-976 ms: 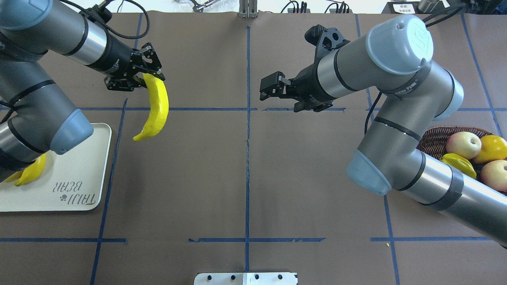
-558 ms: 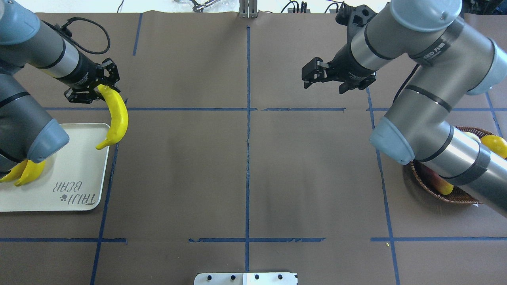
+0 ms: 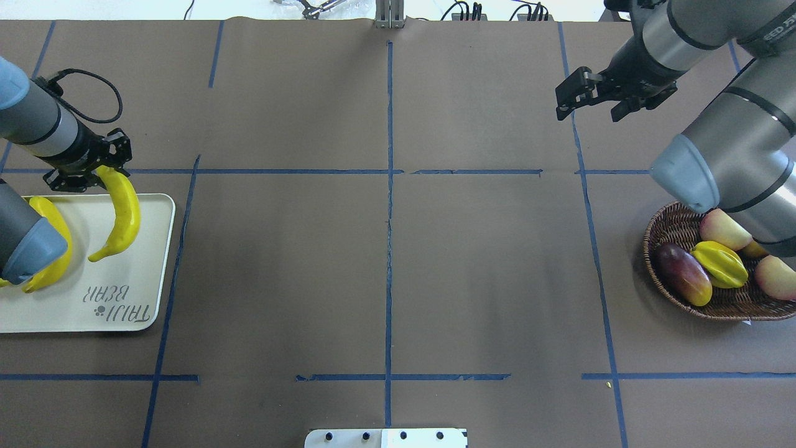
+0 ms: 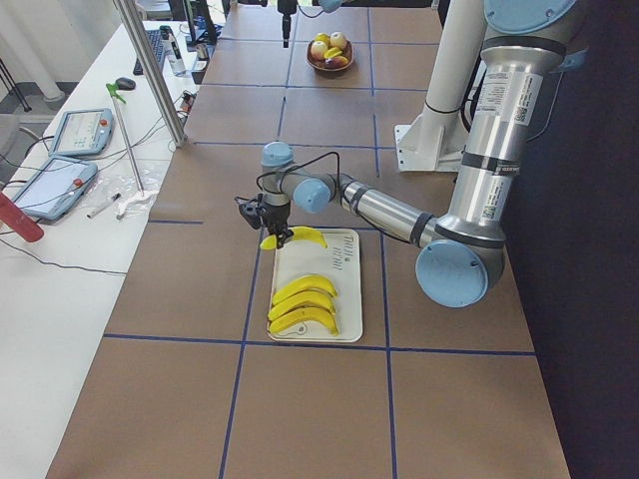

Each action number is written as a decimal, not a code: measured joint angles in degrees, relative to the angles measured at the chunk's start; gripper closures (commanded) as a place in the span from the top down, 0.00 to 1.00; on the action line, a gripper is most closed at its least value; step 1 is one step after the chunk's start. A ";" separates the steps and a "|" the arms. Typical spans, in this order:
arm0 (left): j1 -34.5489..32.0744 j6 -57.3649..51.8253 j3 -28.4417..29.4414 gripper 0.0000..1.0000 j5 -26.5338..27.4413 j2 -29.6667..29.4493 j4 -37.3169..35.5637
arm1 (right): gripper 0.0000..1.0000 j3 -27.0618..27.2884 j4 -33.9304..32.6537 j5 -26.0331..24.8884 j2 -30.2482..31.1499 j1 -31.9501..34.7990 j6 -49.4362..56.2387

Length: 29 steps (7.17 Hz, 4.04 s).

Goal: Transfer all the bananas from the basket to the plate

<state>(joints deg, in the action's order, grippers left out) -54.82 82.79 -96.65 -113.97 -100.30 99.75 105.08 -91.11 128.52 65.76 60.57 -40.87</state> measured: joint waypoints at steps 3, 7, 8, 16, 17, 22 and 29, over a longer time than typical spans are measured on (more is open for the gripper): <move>-0.24 -2.05 5.02 0.54 0.60 3.23 6.78 | 1.00 0.06 -0.06 0.29 0.71 0.63 1.30; -1.70 -7.01 6.88 1.00 -1.00 4.86 12.09 | 1.00 0.06 -0.36 0.64 0.77 1.33 1.50; -5.12 -12.39 6.82 1.00 -3.79 4.72 11.16 | 1.00 0.00 -1.79 0.85 0.72 2.10 2.71; -34.87 -91.78 2.63 1.00 -16.65 4.17 -20.91 | 1.00 -4.88 -16.65 0.86 15.01 26.78 55.52; -35.54 -94.11 -0.16 1.00 -16.67 4.76 -23.79 | 1.00 -4.85 -15.12 0.73 20.36 28.65 57.41; -35.71 -97.02 -1.87 1.00 -20.25 8.19 -23.04 | 1.00 -4.27 -6.47 2.56 31.12 30.04 49.76; -35.88 -97.27 -2.76 1.00 -19.64 10.98 -22.04 | 1.00 -4.44 -4.60 2.69 30.73 29.97 48.34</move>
<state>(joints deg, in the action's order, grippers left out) -90.70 -14.47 -99.41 -133.62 -89.32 77.70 100.64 -95.71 131.22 96.49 90.53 7.47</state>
